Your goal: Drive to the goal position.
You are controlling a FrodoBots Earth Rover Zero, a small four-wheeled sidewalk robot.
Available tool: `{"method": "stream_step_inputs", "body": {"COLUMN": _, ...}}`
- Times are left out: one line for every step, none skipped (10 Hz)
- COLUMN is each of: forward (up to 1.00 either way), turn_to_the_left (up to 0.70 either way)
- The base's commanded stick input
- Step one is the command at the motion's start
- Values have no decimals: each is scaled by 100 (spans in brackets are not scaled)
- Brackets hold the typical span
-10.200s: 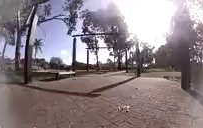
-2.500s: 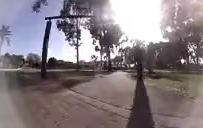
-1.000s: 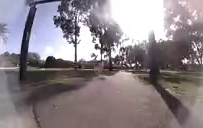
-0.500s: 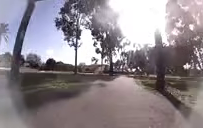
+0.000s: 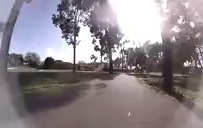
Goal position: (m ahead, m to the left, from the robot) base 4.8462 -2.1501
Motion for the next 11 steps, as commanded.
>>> {"method": "stream_step_inputs", "body": {"forward": 100, "turn_to_the_left": 0}}
{"method": "stream_step_inputs", "body": {"forward": 100, "turn_to_the_left": 0}}
{"method": "stream_step_inputs", "body": {"forward": 100, "turn_to_the_left": 0}}
{"method": "stream_step_inputs", "body": {"forward": 100, "turn_to_the_left": 0}}
{"method": "stream_step_inputs", "body": {"forward": 100, "turn_to_the_left": 0}}
{"method": "stream_step_inputs", "body": {"forward": 100, "turn_to_the_left": 0}}
{"method": "stream_step_inputs", "body": {"forward": 100, "turn_to_the_left": -17}}
{"method": "stream_step_inputs", "body": {"forward": 100, "turn_to_the_left": -24}}
{"method": "stream_step_inputs", "body": {"forward": 100, "turn_to_the_left": -31}}
{"method": "stream_step_inputs", "body": {"forward": 100, "turn_to_the_left": -38}}
{"method": "stream_step_inputs", "body": {"forward": 100, "turn_to_the_left": -40}}
